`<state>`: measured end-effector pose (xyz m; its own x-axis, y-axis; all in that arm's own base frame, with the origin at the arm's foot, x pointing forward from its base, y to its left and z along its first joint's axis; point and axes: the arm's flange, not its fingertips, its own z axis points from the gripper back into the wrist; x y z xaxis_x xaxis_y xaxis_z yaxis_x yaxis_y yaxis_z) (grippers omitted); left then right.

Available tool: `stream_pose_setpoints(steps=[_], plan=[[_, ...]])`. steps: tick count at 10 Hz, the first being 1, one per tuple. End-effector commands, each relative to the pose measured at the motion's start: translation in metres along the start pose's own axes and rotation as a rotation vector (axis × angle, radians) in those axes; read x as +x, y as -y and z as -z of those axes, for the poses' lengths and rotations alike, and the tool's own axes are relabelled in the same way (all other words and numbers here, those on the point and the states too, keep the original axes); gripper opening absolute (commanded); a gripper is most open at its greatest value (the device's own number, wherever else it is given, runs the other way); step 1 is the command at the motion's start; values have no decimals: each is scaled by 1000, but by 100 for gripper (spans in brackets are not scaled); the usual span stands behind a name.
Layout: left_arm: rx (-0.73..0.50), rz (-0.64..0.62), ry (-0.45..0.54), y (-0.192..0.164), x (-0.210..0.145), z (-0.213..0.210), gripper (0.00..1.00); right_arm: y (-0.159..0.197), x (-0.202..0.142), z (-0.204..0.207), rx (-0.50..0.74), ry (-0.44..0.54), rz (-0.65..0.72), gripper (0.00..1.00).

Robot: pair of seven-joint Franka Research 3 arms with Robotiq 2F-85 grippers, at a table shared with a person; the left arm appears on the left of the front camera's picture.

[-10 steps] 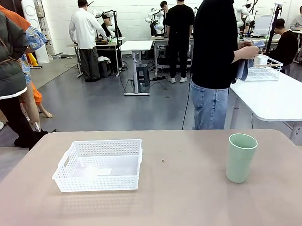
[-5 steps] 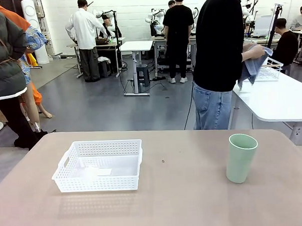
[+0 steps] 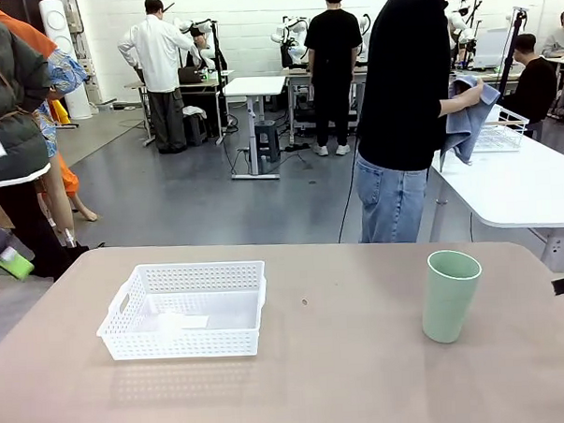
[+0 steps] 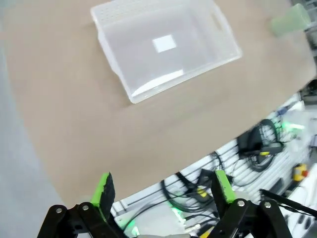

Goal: Clean and organize the cups into the basket.
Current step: Pick up the Organizing basket and move it to the center of the table, then pick up the Reusable plastic cup from the right side of the table and place it inside the Organizing basket.

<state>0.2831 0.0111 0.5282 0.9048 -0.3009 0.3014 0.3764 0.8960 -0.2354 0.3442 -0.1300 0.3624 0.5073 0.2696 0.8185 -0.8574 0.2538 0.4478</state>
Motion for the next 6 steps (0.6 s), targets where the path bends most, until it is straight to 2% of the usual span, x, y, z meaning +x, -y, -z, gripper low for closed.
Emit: stream_pose_setpoints(steps=[1,3,4,5,6], plan=[[116,-30,-48,20,18,39,100,0,-10,1,-44,0,-11,100],[126,-97,23,29,35,68,100,6,-16,-8,-62,16,23,100],[72,-93,78,21,31,66,100,3,-10,0,-36,-10,7,100],[129,-36,-21,38,41,48,100,3,-10,0,-36,-10,7,100],[129,-36,-21,38,41,48,100,3,-10,0,-36,-10,7,100]])
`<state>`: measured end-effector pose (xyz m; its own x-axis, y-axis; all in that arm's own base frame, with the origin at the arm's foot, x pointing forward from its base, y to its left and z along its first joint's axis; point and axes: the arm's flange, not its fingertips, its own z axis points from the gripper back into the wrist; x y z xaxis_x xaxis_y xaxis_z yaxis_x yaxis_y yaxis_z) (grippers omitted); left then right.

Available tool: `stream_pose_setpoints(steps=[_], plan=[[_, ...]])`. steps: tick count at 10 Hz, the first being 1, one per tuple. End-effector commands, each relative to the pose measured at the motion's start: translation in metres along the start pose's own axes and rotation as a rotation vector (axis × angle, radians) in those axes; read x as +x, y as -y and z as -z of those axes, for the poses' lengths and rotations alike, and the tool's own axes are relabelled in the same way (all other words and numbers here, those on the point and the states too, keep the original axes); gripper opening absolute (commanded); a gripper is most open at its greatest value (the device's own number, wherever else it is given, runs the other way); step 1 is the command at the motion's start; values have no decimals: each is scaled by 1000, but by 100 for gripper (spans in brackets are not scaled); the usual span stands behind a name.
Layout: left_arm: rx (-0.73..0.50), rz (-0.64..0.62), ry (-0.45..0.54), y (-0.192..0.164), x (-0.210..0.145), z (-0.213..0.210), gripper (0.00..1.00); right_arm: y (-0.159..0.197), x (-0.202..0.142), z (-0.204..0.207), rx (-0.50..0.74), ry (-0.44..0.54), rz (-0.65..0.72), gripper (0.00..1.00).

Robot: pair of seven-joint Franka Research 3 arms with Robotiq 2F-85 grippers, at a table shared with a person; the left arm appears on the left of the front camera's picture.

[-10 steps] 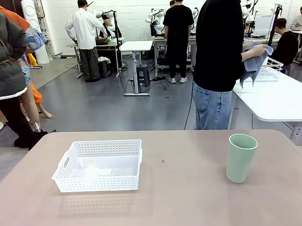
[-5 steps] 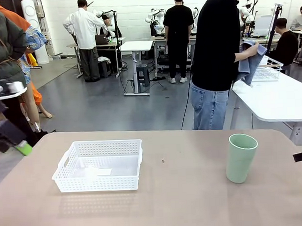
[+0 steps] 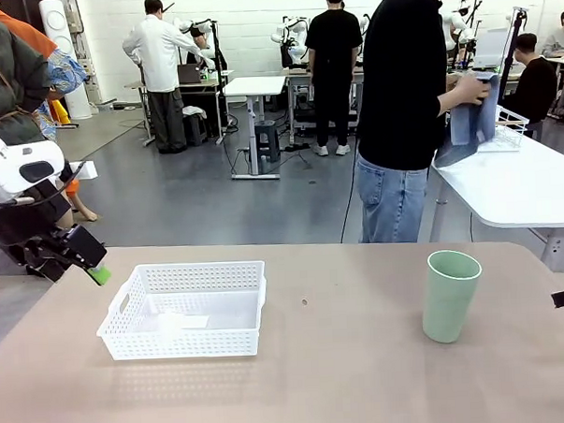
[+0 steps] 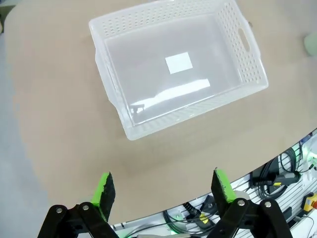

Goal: Clean and organize the cups into the basket.
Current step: Pick up the Organizing basket and move it to the center of the table, then pick up the Reusable plastic cup from the right side of the table and place it inside the Organizing basket.

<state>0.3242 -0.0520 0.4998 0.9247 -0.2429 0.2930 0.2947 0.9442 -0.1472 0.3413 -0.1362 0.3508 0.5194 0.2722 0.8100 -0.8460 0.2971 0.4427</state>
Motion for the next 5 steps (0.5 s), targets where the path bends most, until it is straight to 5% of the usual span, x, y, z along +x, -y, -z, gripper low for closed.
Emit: stream_pose_setpoints(steps=[1,4,5], plan=[[15,27,-22,2,-7,-7,100,-1,2,2,7,-3,-6,100],[9,11,-11,2,-3,-3,100,0,0,1,2,-2,-1,100],[-61,-41,35,15,-3,1,100,1,0,20,38,-21,-121,100]])
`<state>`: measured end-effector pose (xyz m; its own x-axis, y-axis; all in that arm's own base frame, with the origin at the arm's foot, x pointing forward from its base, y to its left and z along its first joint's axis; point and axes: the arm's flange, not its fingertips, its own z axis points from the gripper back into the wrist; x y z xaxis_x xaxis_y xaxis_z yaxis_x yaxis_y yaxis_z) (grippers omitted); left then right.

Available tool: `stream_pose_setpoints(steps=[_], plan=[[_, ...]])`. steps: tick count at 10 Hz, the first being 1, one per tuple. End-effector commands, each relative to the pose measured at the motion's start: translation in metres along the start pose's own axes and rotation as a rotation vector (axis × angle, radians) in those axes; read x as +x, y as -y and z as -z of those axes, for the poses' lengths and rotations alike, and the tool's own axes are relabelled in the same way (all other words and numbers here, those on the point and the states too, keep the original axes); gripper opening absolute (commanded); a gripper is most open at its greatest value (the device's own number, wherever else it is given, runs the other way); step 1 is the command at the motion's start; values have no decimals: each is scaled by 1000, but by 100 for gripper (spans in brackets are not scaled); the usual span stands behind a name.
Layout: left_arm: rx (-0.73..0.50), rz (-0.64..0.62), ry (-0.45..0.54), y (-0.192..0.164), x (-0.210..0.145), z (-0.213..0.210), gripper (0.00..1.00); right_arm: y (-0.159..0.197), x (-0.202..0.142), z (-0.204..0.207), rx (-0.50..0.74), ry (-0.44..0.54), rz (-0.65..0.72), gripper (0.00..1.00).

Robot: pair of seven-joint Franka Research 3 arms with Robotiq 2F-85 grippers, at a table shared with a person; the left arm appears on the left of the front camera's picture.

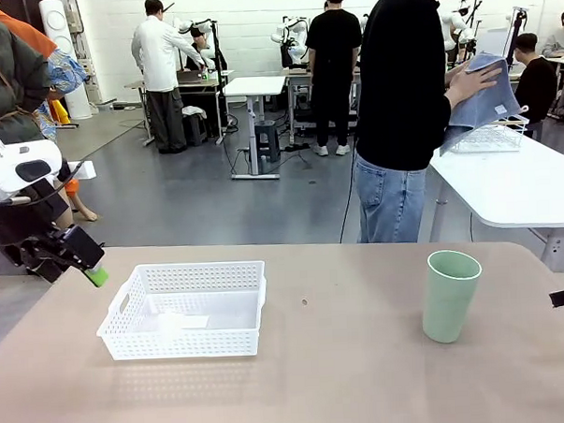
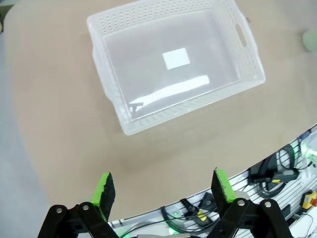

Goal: Clean and organize the cups into the basket.
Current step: Pick up the Organizing basket and move it to the center of the table, then pick up the Reusable plastic cup from the right side of the table and place it inside the Organizing basket.

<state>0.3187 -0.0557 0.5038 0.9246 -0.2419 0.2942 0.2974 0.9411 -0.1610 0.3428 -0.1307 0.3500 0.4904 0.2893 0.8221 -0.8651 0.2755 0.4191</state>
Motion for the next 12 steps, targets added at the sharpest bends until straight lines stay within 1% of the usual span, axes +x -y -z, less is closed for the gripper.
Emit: stream_pose_setpoints(steps=[1,2,3,5,7,8,9,12], plan=[[-48,-90,27,19,6,11,100,6,-5,29,61,-30,-171,100],[-48,-110,2,28,13,18,100,16,-11,39,59,-42,-193,100],[-24,-97,19,38,22,29,100,33,-21,48,80,-49,-198,100],[48,-96,4,49,29,49,100,53,-34,61,84,-66,-192,100],[137,-115,49,51,30,55,100,65,-40,72,93,-79,-201,100],[169,-124,57,47,31,57,100,68,-38,79,101,-70,-225,100],[173,-123,43,45,29,60,100,70,-35,83,86,-62,-260,100],[198,-106,17,44,27,65,100,74,-22,92,-21,-6,-412,100]])
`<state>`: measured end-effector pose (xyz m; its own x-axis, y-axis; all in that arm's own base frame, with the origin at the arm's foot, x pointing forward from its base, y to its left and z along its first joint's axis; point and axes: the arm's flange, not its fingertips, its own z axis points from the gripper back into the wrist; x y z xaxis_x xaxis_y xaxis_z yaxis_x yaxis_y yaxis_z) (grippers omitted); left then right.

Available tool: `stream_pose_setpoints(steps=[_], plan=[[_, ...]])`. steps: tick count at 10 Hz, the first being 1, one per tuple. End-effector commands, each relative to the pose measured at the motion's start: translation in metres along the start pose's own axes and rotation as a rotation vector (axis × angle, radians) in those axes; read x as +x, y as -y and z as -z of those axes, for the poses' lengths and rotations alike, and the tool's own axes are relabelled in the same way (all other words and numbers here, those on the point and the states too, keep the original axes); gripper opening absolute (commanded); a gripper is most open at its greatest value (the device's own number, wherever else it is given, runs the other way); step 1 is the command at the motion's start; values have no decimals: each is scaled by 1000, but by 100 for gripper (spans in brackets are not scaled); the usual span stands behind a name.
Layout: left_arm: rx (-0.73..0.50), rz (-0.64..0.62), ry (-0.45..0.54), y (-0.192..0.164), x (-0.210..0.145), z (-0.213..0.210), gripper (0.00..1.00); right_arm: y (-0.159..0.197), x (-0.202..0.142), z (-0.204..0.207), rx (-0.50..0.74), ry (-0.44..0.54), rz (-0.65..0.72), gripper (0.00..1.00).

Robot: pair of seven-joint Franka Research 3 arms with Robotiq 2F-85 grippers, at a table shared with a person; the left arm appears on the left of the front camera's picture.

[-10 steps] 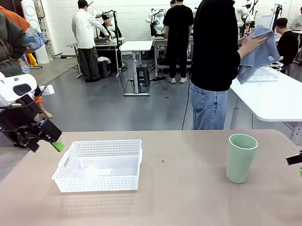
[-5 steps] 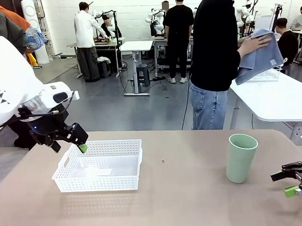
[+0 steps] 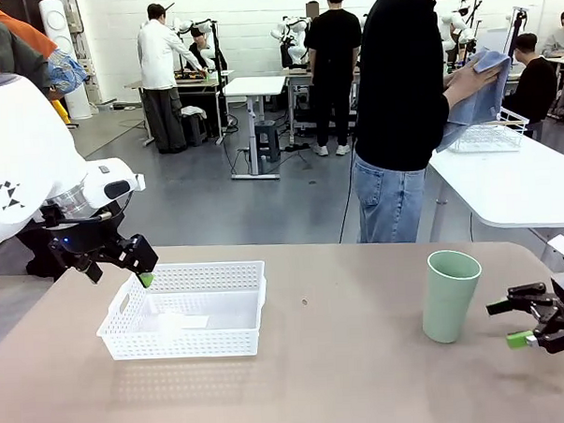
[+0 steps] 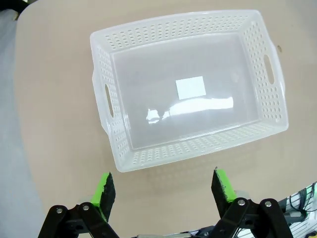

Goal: Clean and organize the cups into the basket.
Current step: Pick up the Organizing basket and move it to the center of the table, then pick up the Reusable plastic cup from the right side of the table and place it inside the Organizing basket.

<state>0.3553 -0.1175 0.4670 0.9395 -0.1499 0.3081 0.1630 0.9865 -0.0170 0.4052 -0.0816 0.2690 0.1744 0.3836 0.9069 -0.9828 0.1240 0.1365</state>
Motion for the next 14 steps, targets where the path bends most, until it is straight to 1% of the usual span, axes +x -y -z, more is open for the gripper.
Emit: stream_pose_setpoints(steps=[1,2,3,4,5,10,11,12,13,14], plan=[[35,-23,2,2,-11,5,100,4,2,11,-91,12,-92,100],[55,-42,12,2,-10,5,100,10,3,13,-101,1,-86,100],[99,-27,25,3,-11,4,100,12,3,15,-71,-9,-77,100],[110,-23,35,2,-11,3,100,12,6,13,-57,-6,-37,100],[41,-10,4,0,0,0,100,9,5,4,-64,6,-69,100],[49,-10,8,-1,1,-2,100,9,3,5,-61,3,-63,100],[56,2,-46,-11,3,10,100,12,4,9,-51,32,-89,100],[69,-22,-74,-21,5,17,100,18,5,14,-64,49,-125,100],[75,-26,-89,-28,3,22,100,24,6,17,-71,78,-143,100],[77,-20,-96,-32,1,25,100,31,6,21,-75,74,-139,100]])
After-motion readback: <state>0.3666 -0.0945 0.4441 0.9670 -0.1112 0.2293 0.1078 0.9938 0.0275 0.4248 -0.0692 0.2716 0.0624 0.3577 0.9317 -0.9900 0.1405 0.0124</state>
